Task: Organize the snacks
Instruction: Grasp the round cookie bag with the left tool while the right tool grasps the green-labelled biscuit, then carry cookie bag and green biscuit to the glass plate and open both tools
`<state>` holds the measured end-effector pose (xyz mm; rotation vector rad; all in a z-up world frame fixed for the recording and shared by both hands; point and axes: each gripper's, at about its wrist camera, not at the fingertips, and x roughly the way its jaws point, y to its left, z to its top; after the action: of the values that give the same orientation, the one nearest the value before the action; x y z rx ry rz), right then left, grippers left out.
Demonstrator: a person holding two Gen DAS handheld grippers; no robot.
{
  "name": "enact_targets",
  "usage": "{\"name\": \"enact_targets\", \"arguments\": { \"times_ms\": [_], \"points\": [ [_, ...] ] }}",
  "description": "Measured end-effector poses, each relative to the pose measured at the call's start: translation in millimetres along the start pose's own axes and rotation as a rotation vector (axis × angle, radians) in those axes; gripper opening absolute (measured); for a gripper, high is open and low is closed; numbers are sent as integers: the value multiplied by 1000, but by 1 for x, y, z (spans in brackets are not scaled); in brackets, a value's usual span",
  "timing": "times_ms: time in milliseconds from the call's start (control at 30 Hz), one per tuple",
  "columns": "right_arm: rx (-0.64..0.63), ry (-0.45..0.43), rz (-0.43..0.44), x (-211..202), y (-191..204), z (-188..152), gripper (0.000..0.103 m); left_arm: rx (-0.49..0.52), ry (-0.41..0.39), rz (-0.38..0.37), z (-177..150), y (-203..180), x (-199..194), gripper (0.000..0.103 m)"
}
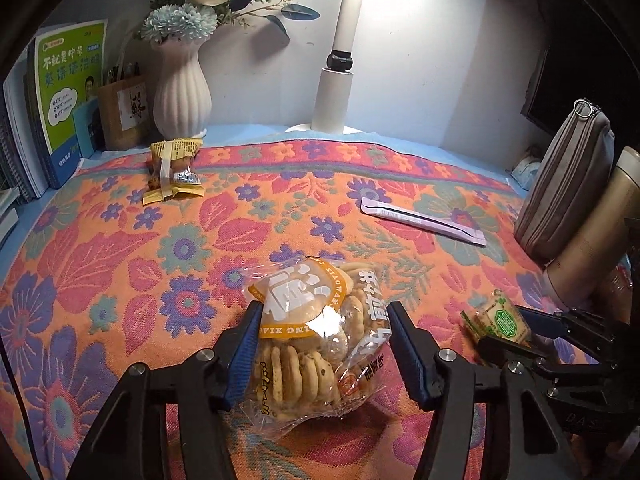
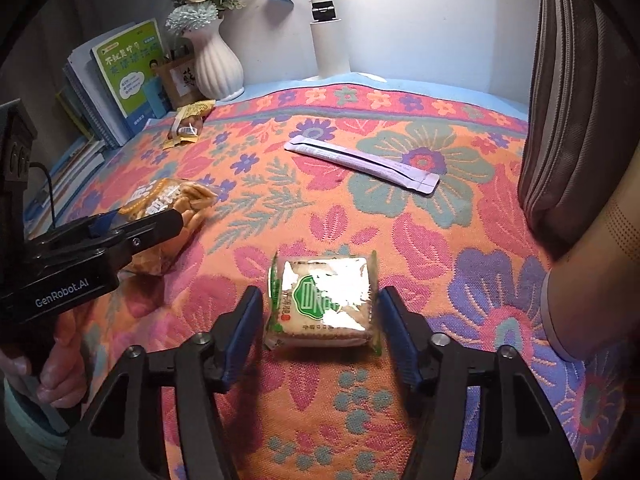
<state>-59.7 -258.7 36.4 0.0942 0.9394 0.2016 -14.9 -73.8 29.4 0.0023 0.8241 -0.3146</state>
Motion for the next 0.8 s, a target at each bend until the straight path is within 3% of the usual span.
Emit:
{"name": "enact_targets", "arguments": {
  "times_ms": [300,433,633,800],
  "points": [
    [-18,-20,-21,-13,4,-6,49,-25,-16,-12,-1,4,-12,58],
    [4,-33,23,-45,3,-33,49,-59,-29,-134,-13,-8,-36,58],
    [92,-100,113,-101,-16,-58,49,21,-43,-251,-14,-64,-63,58],
    [132,-241,60,-166,-47,-66,49,154,-90,-327,-5,-123,-93,58]
  ]
}}
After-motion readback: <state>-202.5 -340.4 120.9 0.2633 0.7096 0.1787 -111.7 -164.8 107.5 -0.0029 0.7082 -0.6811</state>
